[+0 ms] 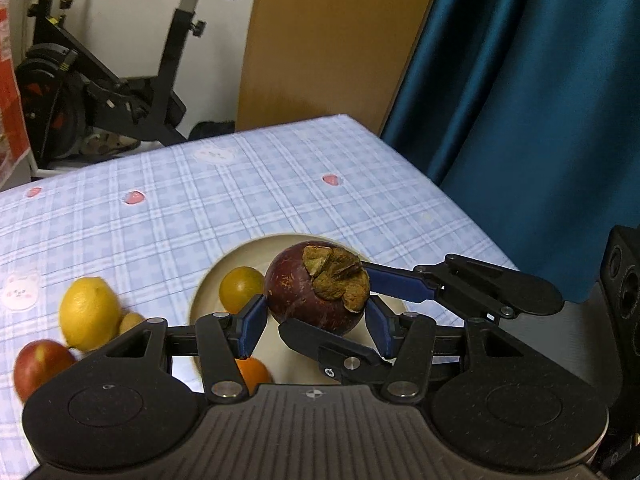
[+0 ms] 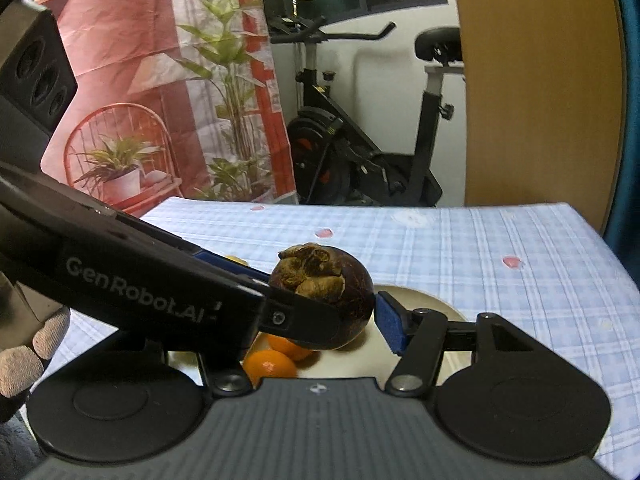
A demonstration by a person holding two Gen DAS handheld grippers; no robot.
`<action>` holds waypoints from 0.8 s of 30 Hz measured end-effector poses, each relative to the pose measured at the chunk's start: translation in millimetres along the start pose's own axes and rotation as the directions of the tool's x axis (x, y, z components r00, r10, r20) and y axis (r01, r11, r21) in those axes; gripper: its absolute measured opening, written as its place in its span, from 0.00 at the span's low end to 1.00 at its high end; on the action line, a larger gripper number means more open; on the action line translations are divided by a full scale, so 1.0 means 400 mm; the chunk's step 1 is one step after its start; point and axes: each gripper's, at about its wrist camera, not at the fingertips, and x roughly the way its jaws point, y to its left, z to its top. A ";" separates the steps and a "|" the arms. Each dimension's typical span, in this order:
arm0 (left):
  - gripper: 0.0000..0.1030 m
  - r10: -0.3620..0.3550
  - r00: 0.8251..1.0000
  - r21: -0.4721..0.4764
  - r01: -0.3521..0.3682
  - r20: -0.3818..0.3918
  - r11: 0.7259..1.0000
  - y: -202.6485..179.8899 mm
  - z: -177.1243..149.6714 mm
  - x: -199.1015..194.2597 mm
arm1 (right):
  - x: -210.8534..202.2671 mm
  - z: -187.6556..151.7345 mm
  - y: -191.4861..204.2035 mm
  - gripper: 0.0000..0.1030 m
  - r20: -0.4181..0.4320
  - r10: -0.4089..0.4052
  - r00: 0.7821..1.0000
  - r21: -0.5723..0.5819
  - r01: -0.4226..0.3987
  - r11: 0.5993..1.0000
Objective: Organize fruits
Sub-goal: 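Lift the mangosteen with the left gripper and carry it over the plate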
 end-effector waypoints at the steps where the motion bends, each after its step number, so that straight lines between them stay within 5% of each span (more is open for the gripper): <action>1: 0.55 -0.001 1.000 0.002 0.001 -0.008 1.000 -0.001 0.004 0.010 | 0.009 -0.004 -0.013 0.60 -0.005 -0.003 1.000 0.009 0.003 1.000; 24: 0.55 0.021 0.998 0.005 -0.020 -0.061 1.000 0.012 0.043 0.180 | 0.151 -0.016 -0.121 0.60 -0.069 -0.069 0.995 0.039 0.072 0.997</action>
